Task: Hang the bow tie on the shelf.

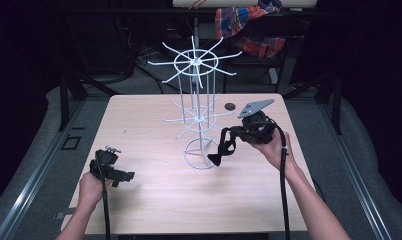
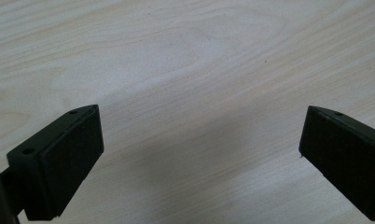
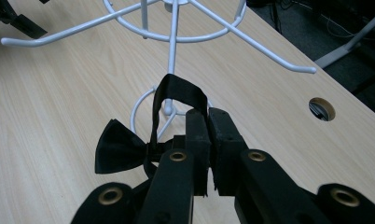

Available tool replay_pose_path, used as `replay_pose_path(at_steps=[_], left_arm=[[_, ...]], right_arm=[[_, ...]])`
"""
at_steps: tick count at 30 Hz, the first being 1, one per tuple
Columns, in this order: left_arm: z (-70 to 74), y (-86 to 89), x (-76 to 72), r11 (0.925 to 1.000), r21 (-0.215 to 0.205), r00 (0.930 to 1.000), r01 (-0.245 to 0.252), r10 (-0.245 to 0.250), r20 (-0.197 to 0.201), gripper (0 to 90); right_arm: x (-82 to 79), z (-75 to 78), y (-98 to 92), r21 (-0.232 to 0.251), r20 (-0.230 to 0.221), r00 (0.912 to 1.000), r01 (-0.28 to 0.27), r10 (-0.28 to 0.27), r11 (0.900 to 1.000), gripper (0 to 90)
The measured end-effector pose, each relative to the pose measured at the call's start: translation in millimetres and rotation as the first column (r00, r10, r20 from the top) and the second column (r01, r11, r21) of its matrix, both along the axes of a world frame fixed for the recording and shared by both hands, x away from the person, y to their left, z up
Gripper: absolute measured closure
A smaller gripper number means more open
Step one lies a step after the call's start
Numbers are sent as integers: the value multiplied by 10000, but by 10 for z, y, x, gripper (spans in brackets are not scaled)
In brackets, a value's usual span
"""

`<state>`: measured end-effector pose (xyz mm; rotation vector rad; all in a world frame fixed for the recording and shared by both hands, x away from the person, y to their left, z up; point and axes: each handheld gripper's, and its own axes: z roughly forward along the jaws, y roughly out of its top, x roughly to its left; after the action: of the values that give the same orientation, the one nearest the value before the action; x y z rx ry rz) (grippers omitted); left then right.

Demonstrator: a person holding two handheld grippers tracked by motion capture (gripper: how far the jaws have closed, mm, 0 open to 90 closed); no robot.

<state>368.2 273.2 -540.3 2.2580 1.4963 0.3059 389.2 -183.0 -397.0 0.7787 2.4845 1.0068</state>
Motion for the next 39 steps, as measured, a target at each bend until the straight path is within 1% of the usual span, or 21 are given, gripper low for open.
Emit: replay_pose_path(at_steps=[3, 7, 10, 13, 14, 15, 17, 20, 22, 27, 31, 32, 34, 35, 37, 38, 39], left_arm=[[3, 1, -1, 10000, -12, 10000, 6, -6, -12, 0], [4, 0, -1, 10000, -10, 10000, 5, -5, -18, 0], [4, -2, -1, 10000, 6, 10000, 15, -15, 6, 0], [7, 0, -2, 10000, 6, 10000, 14, -14, -10, 0], [7, 1, -3, 10000, 10, 10000, 16, -16, -9, 0], [9, 3, -3, 10000, 18, 10000, 21, -21, -4, 0], [8, 4, -5, 10000, 22, 10000, -1, 1, 13, 0], [9, 5, -3, 10000, 37, 10000, 21, -21, -1, 0], [10, 1, -3, 10000, 28, 10000, 27, -27, 1, 0], [9, -3, -3, 10000, 6, 10000, 15, -15, -6, 0], [5, -4, -2, 10000, 0, 10000, -2, 2, 0, 0], [6, -5, -2, 10000, 9, 10000, 4, -4, 1, 0], [5, -10, -4, 10000, -8, 10000, -27, 27, 9, 0], [6, -11, -4, 10000, -5, 10000, -28, 28, 11, 0], [6, -10, -4, 10000, -4, 10000, -34, 34, 10, 0], [5, -10, -4, 10000, -2, 10000, -38, 38, 7, 0], [6, -9, -3, 10000, 14, 10000, -19, 19, 9, 0]], right_arm=[[4, -7, -17, 43, -61, 10000, -7, 8, 10000, 851], [3, -20, -33, 50, -173, 9998, -30, 31, 10000, 802], [4, -25, -47, 53, -259, 9996, -99, 101, 9999, 739], [3, -23, -60, 43, -263, 9996, -33, 34, 10000, 687], [3, -22, -69, 105, -306, 9995, -15, 18, 9999, 665], [-1, -17, -77, 30, -323, 9995, 13, -12, 10000, 641], [-4, -21, -100, 133, -442, 9990, 38, -32, 9999, 588], [-24, -12, -136, 65, -500, 9986, 157, -153, 9999, 526], [-33, -6, -158, 109, -474, 9985, 288, -283, 9995, 505], [-72, 31, -239, -10, -418, 9977, 528, -528, 9986, 446], [-120, 39, -289, -57, -427, 9979, 492, -494, 9988, 391], [-132, 41, -300, -141, -419, 9979, 484, -489, 9987, 378], [-158, 32, -321, -109, -523, 9976, 455, -460, 9989, 347], [-173, 34, -340, -205, -642, 9971, 398, -411, 9990, 329], [-195, 20, -354, -225, -669, 9969, 399, -413, 9989, 313], [-215, 8, -371, -323, -767, 9961, 403, -427, 9987, 282], [-227, 4, -381, -378, -797, 9959, 394, -423, 9985, 275]])
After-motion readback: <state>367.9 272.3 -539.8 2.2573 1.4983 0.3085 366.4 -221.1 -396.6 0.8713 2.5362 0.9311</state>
